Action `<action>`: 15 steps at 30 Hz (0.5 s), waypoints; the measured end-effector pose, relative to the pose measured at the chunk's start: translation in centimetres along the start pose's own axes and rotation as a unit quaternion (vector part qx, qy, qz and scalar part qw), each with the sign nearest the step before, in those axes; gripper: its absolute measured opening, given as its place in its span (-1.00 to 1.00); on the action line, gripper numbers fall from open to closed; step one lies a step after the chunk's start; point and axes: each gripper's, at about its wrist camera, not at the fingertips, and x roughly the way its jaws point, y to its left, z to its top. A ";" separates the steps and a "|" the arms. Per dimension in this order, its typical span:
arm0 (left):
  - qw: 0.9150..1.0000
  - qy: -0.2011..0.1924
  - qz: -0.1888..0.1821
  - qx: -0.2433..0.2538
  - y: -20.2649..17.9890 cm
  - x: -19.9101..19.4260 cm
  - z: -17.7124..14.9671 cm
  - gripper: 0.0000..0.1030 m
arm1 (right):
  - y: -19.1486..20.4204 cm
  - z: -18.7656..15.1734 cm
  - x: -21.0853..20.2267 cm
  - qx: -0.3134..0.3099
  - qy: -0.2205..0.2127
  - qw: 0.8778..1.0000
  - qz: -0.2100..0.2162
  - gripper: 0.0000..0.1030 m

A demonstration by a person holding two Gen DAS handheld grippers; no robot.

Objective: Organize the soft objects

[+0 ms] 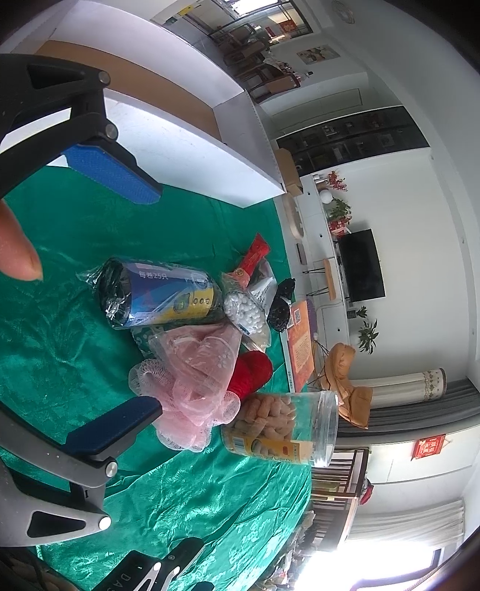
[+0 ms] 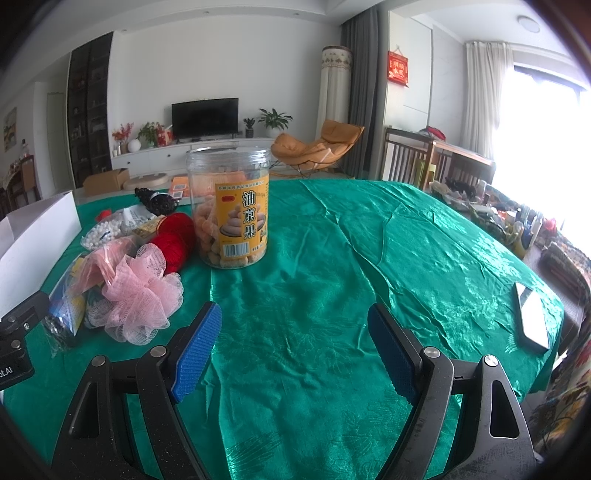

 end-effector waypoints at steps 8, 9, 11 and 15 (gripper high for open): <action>1.000 0.005 -0.001 0.000 0.2 0.1 -0.3 1.00 | -0.1 -0.1 -0.1 0.001 0.001 1.000 -0.001 0.63; 1.000 0.005 -0.001 0.000 0.2 0.1 -0.2 1.00 | -0.1 -0.1 -0.1 0.001 0.001 1.000 0.000 0.63; 1.000 0.005 -0.001 -0.001 0.2 0.2 -0.2 1.00 | -0.1 -0.1 0.0 0.000 0.000 1.000 0.000 0.63; 1.000 0.006 -0.001 0.000 0.3 0.2 -0.2 1.00 | -0.1 -0.1 0.0 0.000 0.001 1.000 0.000 0.63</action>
